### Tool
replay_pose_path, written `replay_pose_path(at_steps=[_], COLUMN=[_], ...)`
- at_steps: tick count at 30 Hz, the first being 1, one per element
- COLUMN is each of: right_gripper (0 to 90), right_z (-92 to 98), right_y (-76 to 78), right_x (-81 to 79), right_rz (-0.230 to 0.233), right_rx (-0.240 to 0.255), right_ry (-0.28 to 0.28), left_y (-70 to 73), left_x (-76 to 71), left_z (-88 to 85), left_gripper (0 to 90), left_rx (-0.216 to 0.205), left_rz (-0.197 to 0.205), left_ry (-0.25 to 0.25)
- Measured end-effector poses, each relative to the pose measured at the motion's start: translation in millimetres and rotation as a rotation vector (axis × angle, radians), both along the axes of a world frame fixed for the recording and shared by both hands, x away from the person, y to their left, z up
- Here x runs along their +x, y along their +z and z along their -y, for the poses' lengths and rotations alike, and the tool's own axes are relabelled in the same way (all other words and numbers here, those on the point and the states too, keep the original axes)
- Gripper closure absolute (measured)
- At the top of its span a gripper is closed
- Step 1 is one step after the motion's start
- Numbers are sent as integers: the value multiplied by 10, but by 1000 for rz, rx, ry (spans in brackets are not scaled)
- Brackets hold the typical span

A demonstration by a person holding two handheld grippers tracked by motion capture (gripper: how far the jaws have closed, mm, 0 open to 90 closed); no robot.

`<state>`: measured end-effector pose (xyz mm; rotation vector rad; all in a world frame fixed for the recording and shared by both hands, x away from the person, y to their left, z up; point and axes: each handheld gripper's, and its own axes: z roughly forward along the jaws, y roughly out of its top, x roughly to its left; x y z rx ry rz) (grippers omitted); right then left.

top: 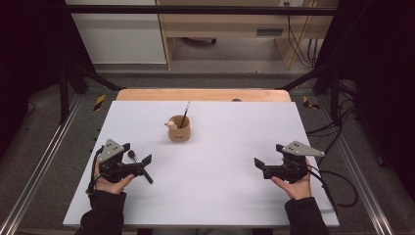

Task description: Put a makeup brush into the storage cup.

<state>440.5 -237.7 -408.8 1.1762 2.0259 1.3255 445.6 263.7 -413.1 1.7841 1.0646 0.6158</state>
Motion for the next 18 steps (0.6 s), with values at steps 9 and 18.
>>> replay_pose_path(at_steps=[9, 18], right_gripper=[44, 46], right_z=[3, -6], right_y=[0, 1], right_x=[-5, -8], right_rz=[-3, -3], right_rx=[-1, 2], right_ry=[-1, 6], left_y=[-48, -60], left_x=[-37, -58], left_z=[-88, -103], left_gripper=[72, 71], left_rx=[13, 21], left_rz=[-20, -25], left_ry=[24, 39])
